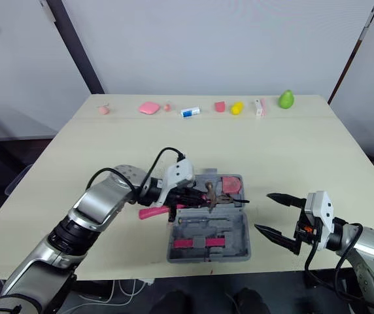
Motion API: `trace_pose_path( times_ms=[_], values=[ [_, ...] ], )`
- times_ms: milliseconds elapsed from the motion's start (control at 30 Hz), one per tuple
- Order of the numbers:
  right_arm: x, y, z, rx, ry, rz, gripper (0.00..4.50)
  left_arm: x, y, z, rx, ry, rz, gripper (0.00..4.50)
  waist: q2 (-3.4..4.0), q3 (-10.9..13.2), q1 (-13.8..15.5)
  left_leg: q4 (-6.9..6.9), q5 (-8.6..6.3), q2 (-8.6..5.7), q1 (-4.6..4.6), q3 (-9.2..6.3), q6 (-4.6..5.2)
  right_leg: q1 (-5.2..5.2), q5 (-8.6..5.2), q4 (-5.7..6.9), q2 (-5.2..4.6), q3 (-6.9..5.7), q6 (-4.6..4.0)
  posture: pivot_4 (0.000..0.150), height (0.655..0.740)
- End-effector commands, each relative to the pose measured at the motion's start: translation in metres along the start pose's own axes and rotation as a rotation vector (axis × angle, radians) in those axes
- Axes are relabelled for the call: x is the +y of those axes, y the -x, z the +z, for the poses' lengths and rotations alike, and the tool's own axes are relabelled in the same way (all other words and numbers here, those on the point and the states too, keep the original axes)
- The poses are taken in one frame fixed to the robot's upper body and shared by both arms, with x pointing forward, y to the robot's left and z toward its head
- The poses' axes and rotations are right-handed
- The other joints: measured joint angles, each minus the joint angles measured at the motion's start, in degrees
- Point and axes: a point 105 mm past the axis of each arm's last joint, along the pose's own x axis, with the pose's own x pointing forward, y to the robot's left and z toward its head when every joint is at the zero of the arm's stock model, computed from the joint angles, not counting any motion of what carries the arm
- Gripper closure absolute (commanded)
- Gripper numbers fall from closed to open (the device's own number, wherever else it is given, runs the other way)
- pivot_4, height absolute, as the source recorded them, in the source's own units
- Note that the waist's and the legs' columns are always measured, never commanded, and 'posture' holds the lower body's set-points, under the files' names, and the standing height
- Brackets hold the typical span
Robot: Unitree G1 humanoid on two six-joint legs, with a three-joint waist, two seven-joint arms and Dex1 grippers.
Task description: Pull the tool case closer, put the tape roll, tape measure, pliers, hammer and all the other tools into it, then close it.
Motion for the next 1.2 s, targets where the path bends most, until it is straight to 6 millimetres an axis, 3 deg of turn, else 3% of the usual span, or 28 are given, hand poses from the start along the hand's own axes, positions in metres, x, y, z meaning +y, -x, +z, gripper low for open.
trace_pose_path(
  times_ms=[33, 233, 500, 733, 1200],
  values=[
    [-0.002, 0.008, 0.007, -0.012, 0.039, -0.002, 0.00, -0.017, -0.019, 0.012, 0.021, -0.125, -0.087, 4.46, 0.00, 0.0, 0.1, 0.00, 0.00, 0.00, 0.00, 0.00, 0.00, 0.00, 0.00, 0.00, 0.00, 0.00, 0.00, 0.150, 0.7400],
    [0.001, 0.018, -0.001, 0.013, 0.003, -0.003, 0.00, -0.033, -0.047, 0.016, 0.043, -0.153, -0.160, 4.46, 0.00, 0.0, 0.5, 0.04, 0.00, -0.04, -0.06, -0.01, 0.00, 0.01, -0.01, -0.03, 0.01, 0.07, 0.02, 0.150, 0.7400],
    [0.000, 0.023, -0.005, 0.033, 0.001, 0.003, 0.00, -0.038, -0.073, 0.018, 0.125, -0.148, -0.178, 4.46, 0.02, 0.0, 0.2, 0.05, 0.00, -0.03, -0.04, -0.03, 0.01, 0.01, -0.01, 0.00, 0.09, 0.12, 0.02, 0.150, 0.7400],
    [-0.001, 0.022, -0.009, 0.024, 0.003, -0.002, 0.00, -0.029, -0.082, 0.023, 0.211, -0.153, -0.135, 4.46, 0.03, 0.0, 0.1, 0.05, 0.00, -0.03, -0.04, -0.06, 0.01, 0.01, -0.02, 0.00, 0.11, 0.11, 0.02, 0.150, 0.7400],
    [0.004, 0.020, -0.010, 0.016, 0.010, -0.030, 0.00, -0.030, -0.101, 0.017, 0.332, -0.148, -0.210, 4.46, 0.08, 0.0, 0.4, 0.05, 0.00, -0.04, -0.06, -0.06, 0.01, 0.01, -0.02, -0.01, 0.12, 0.14, 0.02, 0.150, 0.7400]
  ],
)
